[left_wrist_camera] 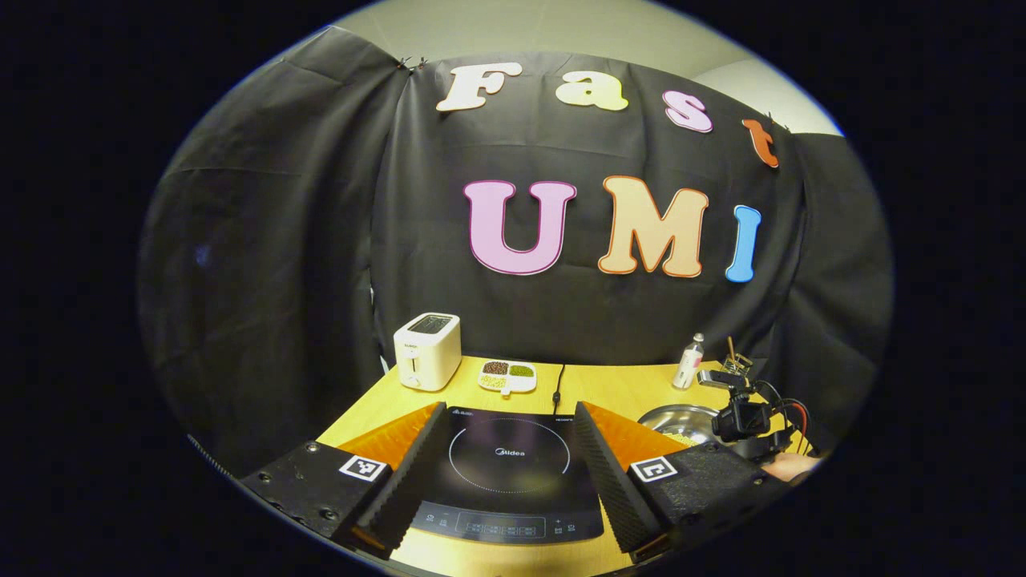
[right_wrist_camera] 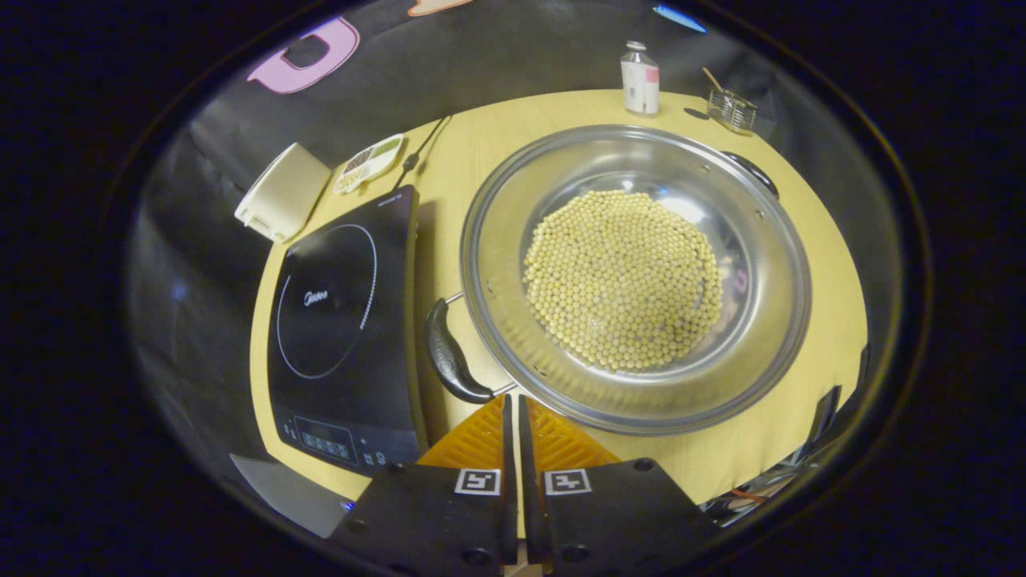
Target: First push the handle of the pot to place it horizontally, then grasp the pot with both hands and set it on the induction cooktop.
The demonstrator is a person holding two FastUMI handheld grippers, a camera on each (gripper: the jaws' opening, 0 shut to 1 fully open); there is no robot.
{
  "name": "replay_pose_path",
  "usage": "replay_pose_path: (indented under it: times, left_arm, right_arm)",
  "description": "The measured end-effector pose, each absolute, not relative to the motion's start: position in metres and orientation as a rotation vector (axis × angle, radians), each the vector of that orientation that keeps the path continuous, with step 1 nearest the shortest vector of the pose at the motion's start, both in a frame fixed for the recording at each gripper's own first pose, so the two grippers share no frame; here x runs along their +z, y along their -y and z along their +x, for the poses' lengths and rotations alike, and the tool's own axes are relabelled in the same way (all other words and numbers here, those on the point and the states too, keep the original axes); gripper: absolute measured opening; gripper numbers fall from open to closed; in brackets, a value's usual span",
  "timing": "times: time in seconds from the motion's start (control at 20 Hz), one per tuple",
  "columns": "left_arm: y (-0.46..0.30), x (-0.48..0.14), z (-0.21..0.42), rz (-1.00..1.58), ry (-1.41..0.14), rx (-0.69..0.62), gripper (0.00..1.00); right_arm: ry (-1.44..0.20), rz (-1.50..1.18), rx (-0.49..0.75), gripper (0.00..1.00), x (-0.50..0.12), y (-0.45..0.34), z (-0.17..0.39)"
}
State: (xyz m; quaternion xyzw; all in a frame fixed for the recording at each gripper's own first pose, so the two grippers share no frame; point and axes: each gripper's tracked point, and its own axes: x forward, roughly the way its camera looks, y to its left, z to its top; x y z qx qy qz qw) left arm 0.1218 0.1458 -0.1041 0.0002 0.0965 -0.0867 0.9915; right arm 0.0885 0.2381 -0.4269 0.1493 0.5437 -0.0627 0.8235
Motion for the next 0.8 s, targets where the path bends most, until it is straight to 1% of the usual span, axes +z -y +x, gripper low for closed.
replay_pose_path:
  times: [0.05,0.1,0.15,0.2,0.25,0.35,0.4,0.55,0.6,0.65,0.7,0.75,0.8]
  left_arm:
    - [-0.147,-0.107,0.122,-0.003,-0.202,-0.169,0.95]
    - [-0.150,-0.109,0.122,-0.006,-0.208,-0.165,0.91]
    - [-0.153,-0.112,0.121,-0.006,-0.217,-0.159,0.91]
    - [-0.155,-0.114,0.122,-0.006,-0.225,-0.154,0.95]
    - [-0.158,-0.117,0.121,-0.006,-0.233,-0.149,0.91]
    - [-0.162,-0.122,0.121,-0.005,-0.247,-0.141,0.91]
    - [-0.165,-0.122,0.121,-0.003,-0.251,-0.136,0.95]
    - [-0.170,-0.123,0.122,0.001,-0.257,-0.125,0.95]
    - [-0.171,-0.123,0.123,0.001,-0.258,-0.123,0.91]
    - [-0.171,-0.125,0.123,0.001,-0.260,-0.122,0.95]
    - [-0.171,-0.127,0.123,-0.001,-0.264,-0.121,0.95]
    - [-0.171,-0.128,0.123,-0.003,-0.267,-0.122,0.95]
    - [-0.170,-0.128,0.123,-0.006,-0.271,-0.125,0.95]
  right_arm:
    - [-1.154,0.340,-0.143,0.00,-0.427,-0.241,0.096]
    - [-1.149,0.367,-0.155,0.06,-0.426,-0.248,0.100]
    - [-1.144,0.393,-0.166,0.06,-0.427,-0.251,0.106]
    - [-1.138,0.415,-0.177,0.06,-0.426,-0.253,0.114]
    - [-1.133,0.434,-0.187,0.06,-0.426,-0.255,0.120]
    - [-1.124,0.467,-0.205,0.06,-0.424,-0.258,0.130]
    - [-1.120,0.484,-0.215,0.00,-0.422,-0.261,0.134]
    - [-1.090,0.541,-0.237,0.00,-0.415,-0.263,0.150]
    - [-1.083,0.553,-0.242,0.00,-0.413,-0.262,0.157]
    - [-1.078,0.559,-0.245,0.00,-0.412,-0.262,0.161]
    - [-1.077,0.562,-0.246,0.00,-0.411,-0.261,0.163]
    - [-1.074,0.564,-0.247,0.06,-0.408,-0.260,0.164]
    - [-1.077,0.562,-0.242,0.06,-0.408,-0.259,0.163]
